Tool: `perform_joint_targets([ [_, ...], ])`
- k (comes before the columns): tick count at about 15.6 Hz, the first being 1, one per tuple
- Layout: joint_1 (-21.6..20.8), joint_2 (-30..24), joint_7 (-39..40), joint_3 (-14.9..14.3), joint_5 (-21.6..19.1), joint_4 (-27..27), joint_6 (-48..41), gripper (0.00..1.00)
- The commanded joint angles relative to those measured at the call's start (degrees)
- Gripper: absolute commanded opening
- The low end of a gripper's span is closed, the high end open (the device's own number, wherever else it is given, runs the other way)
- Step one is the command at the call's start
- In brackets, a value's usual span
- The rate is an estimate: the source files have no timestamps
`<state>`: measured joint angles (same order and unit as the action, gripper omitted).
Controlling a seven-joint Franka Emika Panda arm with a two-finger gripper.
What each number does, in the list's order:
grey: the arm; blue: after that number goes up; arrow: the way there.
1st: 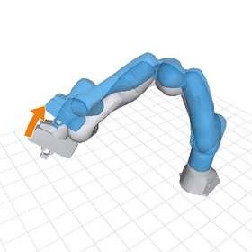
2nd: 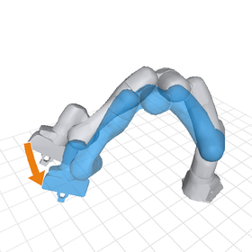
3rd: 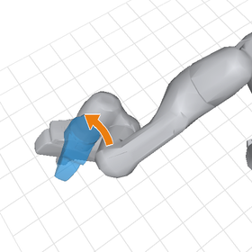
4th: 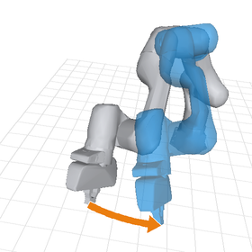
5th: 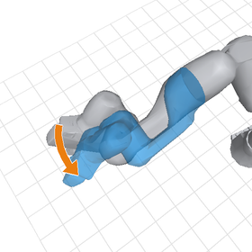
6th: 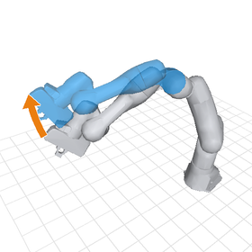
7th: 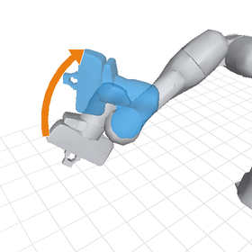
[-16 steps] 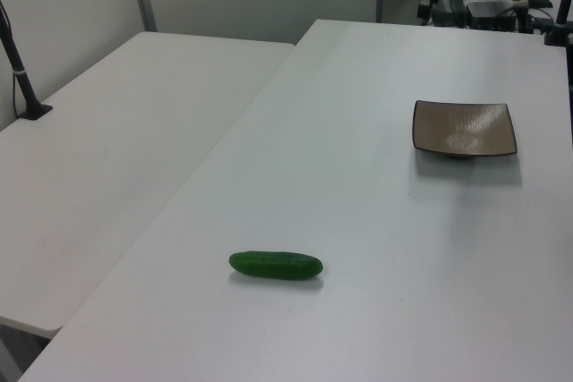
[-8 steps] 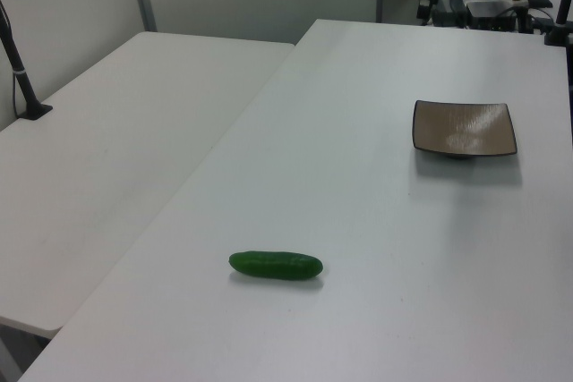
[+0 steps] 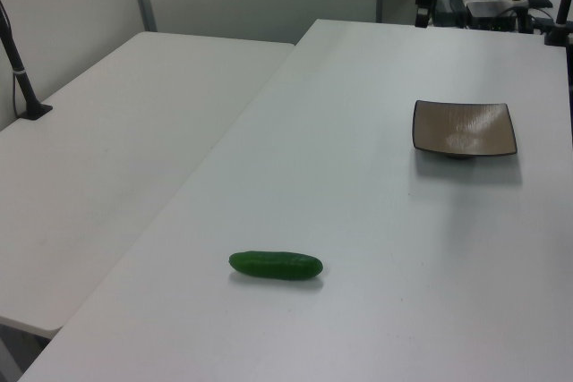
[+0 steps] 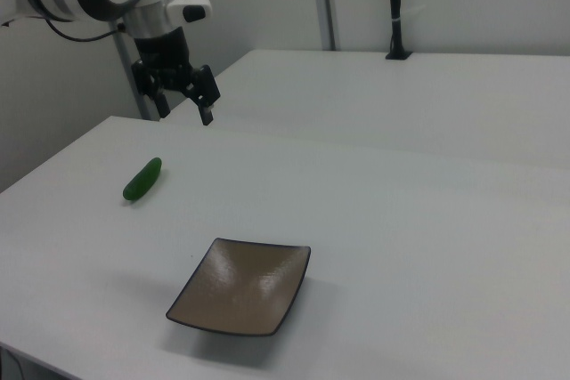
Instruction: Cucumber placed on a ceramic plate
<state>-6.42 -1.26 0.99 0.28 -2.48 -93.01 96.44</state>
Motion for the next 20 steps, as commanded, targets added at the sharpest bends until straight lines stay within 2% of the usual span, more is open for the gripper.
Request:
perform_joint_targets([
  [1, -0.69, 0.64, -0.20, 0.86, -0.77, -0.86, 0.68, 1.00],
  [4, -3.15, 1.43, -0.73, 1.12, -0.77, -0.24, 1.47, 1.00],
  [6, -4.47, 3.09, -1.08, 2.96, -0.16, 1.68, 1.65, 1.00],
  [8, -5.43, 5.02, -3.09, 3.50, -1.03, 4.23, 2.87, 1.00],
  [11, -7.19, 7.13, -5.99, 3.58, -4.02, 4.85, 9.97, 1.00],
  [15, -10.97, 15.22, -9.95, 4.02, -3.50, 11.09, 14.99, 1.00],
  [17, -12.64, 17.24, -11.36, 4.02, -3.32, 11.36, 19.55, 1.00],
  [20, -15.54, 20.84, -15.92, 3.94, -0.87, 12.58, 25.27, 1.00],
])
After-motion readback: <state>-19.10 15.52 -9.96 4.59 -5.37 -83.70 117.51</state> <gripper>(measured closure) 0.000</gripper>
